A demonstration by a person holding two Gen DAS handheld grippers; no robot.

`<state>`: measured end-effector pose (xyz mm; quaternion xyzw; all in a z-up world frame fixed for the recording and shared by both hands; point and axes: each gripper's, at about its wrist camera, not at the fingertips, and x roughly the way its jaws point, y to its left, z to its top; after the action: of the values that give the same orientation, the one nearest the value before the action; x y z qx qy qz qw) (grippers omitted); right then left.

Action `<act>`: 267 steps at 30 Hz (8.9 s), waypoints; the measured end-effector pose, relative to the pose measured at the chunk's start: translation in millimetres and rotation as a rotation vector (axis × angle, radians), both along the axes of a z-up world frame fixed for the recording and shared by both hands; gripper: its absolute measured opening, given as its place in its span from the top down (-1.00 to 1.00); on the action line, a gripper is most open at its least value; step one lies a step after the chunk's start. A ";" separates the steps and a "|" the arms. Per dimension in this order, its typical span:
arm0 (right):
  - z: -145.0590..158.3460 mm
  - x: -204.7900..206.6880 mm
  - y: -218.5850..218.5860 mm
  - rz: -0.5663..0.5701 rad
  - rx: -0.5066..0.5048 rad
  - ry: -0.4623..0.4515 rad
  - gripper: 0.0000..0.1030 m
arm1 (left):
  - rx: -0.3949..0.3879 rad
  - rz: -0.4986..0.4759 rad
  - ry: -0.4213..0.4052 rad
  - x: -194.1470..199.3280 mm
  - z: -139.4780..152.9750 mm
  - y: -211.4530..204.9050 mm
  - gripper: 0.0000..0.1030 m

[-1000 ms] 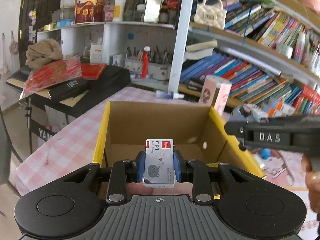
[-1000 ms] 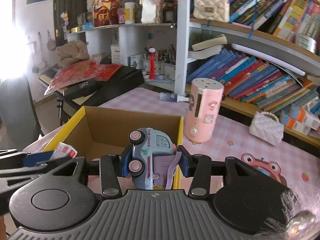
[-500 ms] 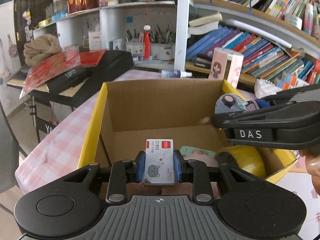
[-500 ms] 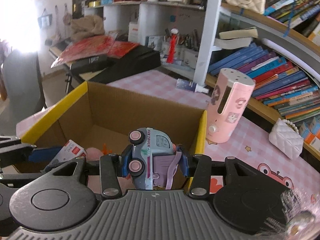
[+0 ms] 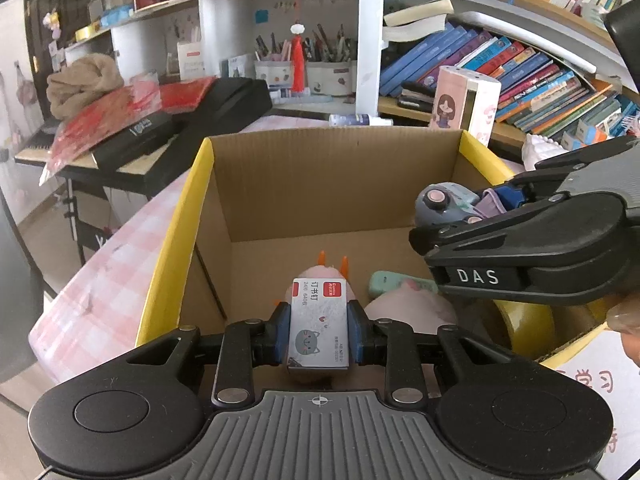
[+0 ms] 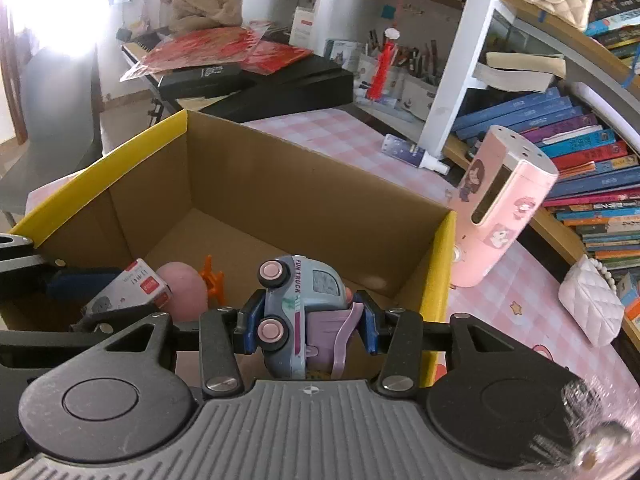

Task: Organize objects
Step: 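Lower the card box into the yellow box with the left gripper while the right lowers the toy car in, then open both grippers to release the card box and toy car into the box, then withdraw both grippers from the yellow box toward the white charger and blue bag, then grasp the white charger block with the left gripper while the right grasps the blue plastic bag, then lift and carry the charger with the left gripper while the right carries the blue bag toward the box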

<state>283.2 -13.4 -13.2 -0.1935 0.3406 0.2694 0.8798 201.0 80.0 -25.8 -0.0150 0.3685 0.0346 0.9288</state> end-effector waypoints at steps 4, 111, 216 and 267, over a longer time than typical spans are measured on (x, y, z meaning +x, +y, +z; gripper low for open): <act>-1.0 2.9 5.2 0.010 -0.012 -0.002 0.15 | -0.005 0.002 -0.003 -0.1 -1.0 0.2 0.45; -12.2 -301.4 -167.7 -0.726 0.042 -0.089 -0.84 | -0.042 -0.300 -0.069 -194.9 10.3 -82.5 -0.89; -3.2 -61.6 -313.3 -0.530 0.190 -0.095 -0.63 | -0.003 -0.132 -0.035 -0.2 -4.4 -233.3 -0.55; -73.6 77.9 -284.2 -0.327 0.170 0.075 0.47 | -0.155 -0.134 0.047 6.6 -11.1 -223.4 -0.26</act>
<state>361.0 -297.6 -86.8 -0.0501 0.3761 0.1576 0.9117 207.7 -143.5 -36.9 -0.0614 0.3920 -0.0561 0.9162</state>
